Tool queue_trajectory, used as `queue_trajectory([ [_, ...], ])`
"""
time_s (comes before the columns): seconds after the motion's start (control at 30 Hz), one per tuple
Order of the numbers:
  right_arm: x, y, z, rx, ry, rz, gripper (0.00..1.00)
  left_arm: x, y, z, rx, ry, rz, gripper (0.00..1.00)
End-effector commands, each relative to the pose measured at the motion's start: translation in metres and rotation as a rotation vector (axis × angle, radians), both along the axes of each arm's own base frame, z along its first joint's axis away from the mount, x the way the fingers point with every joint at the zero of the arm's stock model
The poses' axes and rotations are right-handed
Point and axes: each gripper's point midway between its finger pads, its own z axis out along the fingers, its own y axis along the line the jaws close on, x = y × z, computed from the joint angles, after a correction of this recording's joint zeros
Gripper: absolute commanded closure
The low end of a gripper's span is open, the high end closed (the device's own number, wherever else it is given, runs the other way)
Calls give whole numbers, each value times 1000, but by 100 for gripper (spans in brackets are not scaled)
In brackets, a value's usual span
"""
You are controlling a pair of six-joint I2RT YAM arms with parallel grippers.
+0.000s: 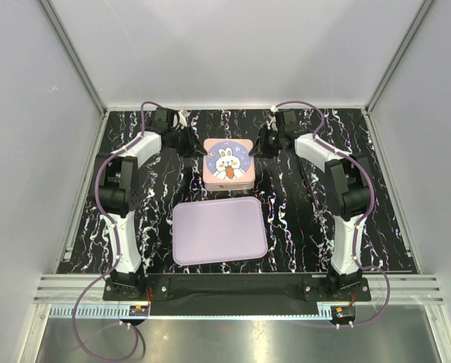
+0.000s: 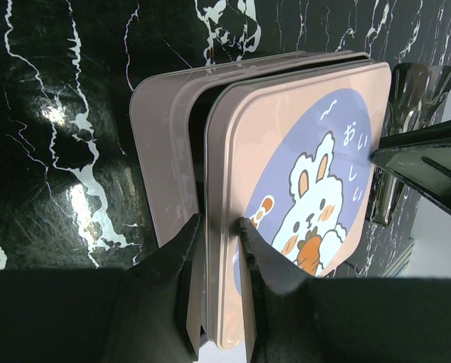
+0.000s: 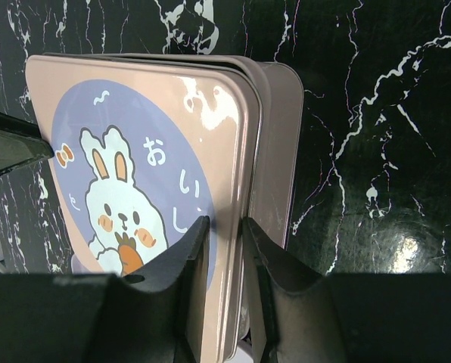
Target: Pack the chocolate
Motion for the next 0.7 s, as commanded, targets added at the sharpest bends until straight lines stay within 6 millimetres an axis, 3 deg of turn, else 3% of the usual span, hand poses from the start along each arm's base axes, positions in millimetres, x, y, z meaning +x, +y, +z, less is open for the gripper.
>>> queue_trajectory([
  [0.0,19,6,51,39,-135,12,69,5,-7,7,-11,-28,-10,78],
  [0.67,30,-1,49,9,-153,-10,69,15,-4,10,20,-45,2,72],
])
